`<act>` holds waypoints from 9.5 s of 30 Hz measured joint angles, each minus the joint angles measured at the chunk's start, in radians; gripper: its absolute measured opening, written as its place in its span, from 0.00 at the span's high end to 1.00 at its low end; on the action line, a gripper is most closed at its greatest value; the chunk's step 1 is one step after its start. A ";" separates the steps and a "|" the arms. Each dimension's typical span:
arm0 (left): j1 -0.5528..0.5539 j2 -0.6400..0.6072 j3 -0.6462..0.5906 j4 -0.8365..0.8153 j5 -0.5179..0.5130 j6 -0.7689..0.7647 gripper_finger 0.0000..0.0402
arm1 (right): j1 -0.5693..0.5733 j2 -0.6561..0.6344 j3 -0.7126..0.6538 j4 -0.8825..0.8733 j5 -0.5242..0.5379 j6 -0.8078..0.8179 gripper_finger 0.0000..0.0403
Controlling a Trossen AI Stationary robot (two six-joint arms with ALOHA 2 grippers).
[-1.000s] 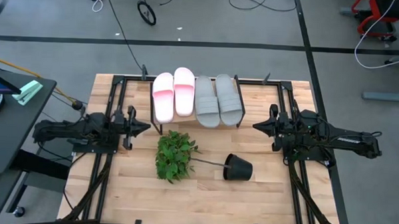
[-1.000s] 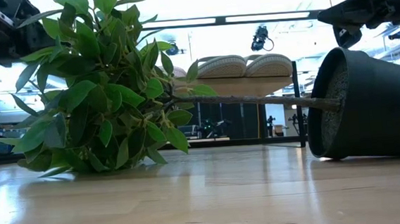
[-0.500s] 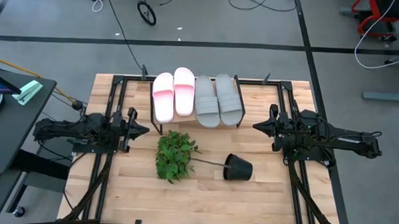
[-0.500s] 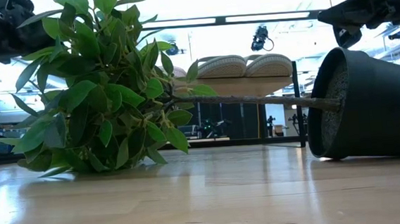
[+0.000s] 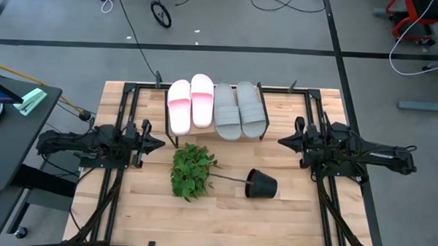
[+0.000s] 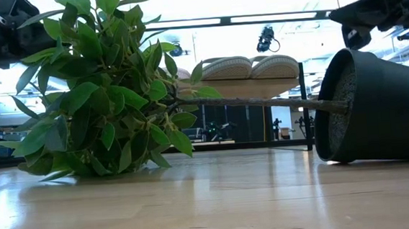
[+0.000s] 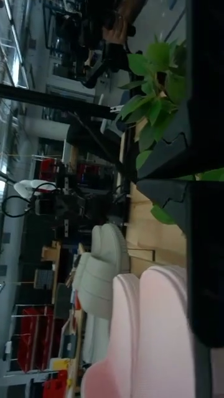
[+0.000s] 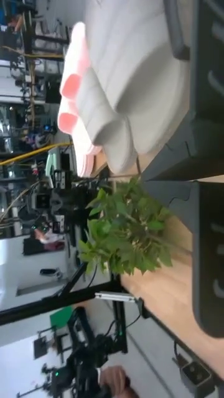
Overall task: Pick and place slides into the shelf
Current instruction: Return to Home Position
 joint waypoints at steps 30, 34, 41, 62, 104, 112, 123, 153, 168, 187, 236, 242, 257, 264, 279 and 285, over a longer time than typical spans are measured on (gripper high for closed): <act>0.000 0.000 -0.001 -0.009 -0.023 0.007 0.99 | 0.074 -0.095 -0.196 0.249 0.031 0.055 1.00; 0.000 0.000 -0.001 -0.071 -0.015 -0.029 0.97 | 0.076 -0.093 -0.198 0.127 0.036 0.110 1.00; 0.000 0.000 -0.001 0.001 -0.019 0.032 0.99 | 0.076 -0.094 -0.198 0.189 0.063 0.049 1.00; 0.000 0.000 -0.001 -0.016 -0.019 -0.017 0.91 | 0.076 -0.094 -0.198 0.143 0.074 0.062 0.94; 0.000 0.000 -0.001 -0.016 -0.019 -0.017 0.91 | 0.076 -0.094 -0.197 0.144 0.073 0.060 0.94; 0.000 0.000 -0.001 -0.016 -0.019 -0.017 0.91 | 0.076 -0.094 -0.197 0.144 0.073 0.060 0.94; 0.000 0.000 -0.001 -0.016 -0.019 -0.017 0.94 | 0.076 -0.094 -0.197 0.144 0.073 0.060 0.94; 0.000 0.000 -0.001 -0.016 -0.018 -0.017 0.93 | 0.076 -0.094 -0.197 0.144 0.073 0.060 0.94; 0.000 0.000 -0.001 -0.016 -0.019 -0.017 0.92 | 0.076 -0.094 -0.197 0.144 0.073 0.060 0.94; 0.000 0.000 -0.001 -0.016 -0.018 -0.017 0.90 | 0.076 -0.094 -0.197 0.144 0.073 0.060 0.94; 0.000 0.000 -0.001 -0.016 -0.019 -0.017 0.92 | 0.076 -0.094 -0.197 0.144 0.073 0.060 0.94; 0.000 0.000 -0.002 -0.016 -0.018 -0.017 0.90 | 0.076 -0.094 -0.197 0.144 0.073 0.060 0.94; 0.000 0.000 -0.002 -0.016 -0.019 -0.017 0.94 | 0.076 -0.094 -0.197 0.144 0.073 0.060 0.94; 0.000 0.000 -0.001 -0.016 -0.018 -0.017 0.92 | 0.076 -0.094 -0.197 0.144 0.073 0.060 0.94; 0.000 0.000 -0.002 -0.016 -0.019 -0.017 0.92 | 0.076 -0.094 -0.197 0.144 0.073 0.060 0.94; 0.000 0.000 -0.001 -0.016 -0.019 -0.017 0.94 | 0.076 -0.094 -0.197 0.144 0.073 0.060 0.94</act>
